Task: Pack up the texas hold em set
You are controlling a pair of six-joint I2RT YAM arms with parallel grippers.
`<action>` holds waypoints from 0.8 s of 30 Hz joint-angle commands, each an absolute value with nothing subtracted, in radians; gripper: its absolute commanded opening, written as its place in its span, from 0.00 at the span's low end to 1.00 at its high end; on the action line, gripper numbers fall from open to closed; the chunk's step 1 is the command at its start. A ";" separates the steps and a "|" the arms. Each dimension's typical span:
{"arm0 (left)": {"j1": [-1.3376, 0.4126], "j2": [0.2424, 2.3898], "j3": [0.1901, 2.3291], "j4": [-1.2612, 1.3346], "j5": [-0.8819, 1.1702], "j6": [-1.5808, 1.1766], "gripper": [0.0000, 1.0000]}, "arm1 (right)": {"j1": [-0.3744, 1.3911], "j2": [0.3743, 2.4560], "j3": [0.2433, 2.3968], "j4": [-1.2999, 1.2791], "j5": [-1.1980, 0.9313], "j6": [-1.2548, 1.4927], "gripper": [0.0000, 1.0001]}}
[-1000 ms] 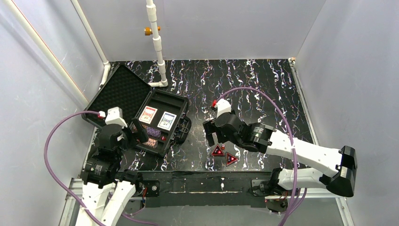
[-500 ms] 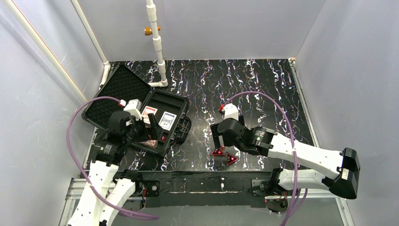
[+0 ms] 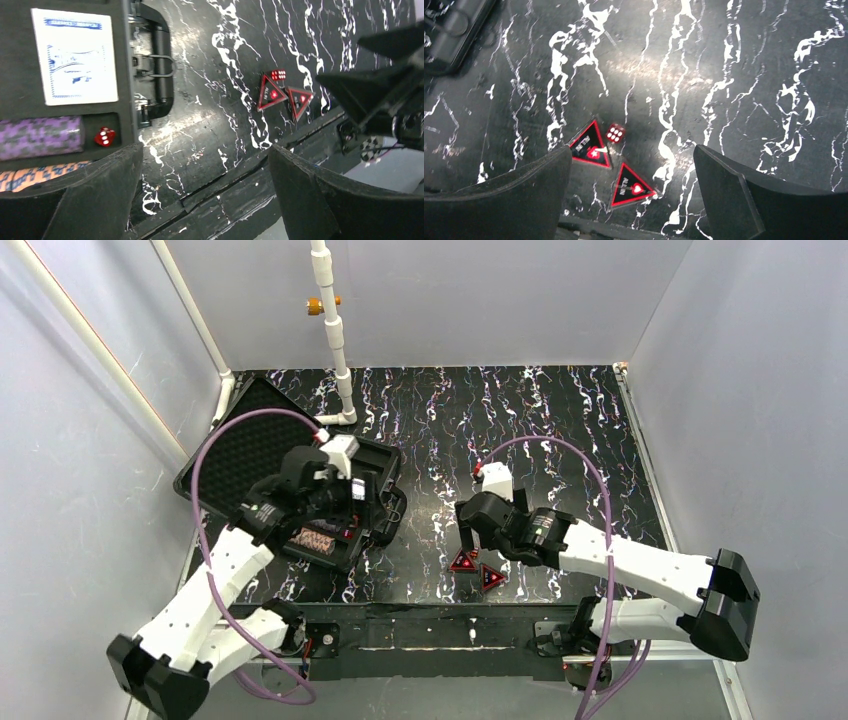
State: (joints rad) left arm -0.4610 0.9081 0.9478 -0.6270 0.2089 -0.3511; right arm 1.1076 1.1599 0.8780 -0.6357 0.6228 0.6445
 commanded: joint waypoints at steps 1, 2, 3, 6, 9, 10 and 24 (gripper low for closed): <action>-0.596 0.986 1.007 -0.620 0.087 -0.336 0.95 | 1.023 1.141 0.880 -0.631 0.647 0.641 0.98; -0.624 1.004 1.010 -0.614 0.069 -0.333 0.95 | 0.993 1.135 0.878 -0.633 0.628 0.637 0.98; -0.649 1.028 1.012 -0.606 0.044 -0.333 0.95 | 0.961 1.128 0.877 -0.636 0.610 0.633 0.98; -0.718 1.092 1.023 -0.580 -0.019 -0.336 0.96 | 0.884 1.094 0.866 -0.642 0.570 0.628 0.98; -0.795 1.169 1.045 -0.562 -0.078 -0.335 0.96 | 0.844 1.058 0.870 -0.662 0.576 0.633 0.98; -0.820 1.196 1.053 -0.556 -0.096 -0.334 0.96 | 0.836 1.049 0.874 -0.671 0.583 0.636 0.98; -1.072 1.591 1.169 -0.501 -0.314 -0.380 0.96 | 0.816 0.966 0.877 -0.690 0.558 0.621 0.98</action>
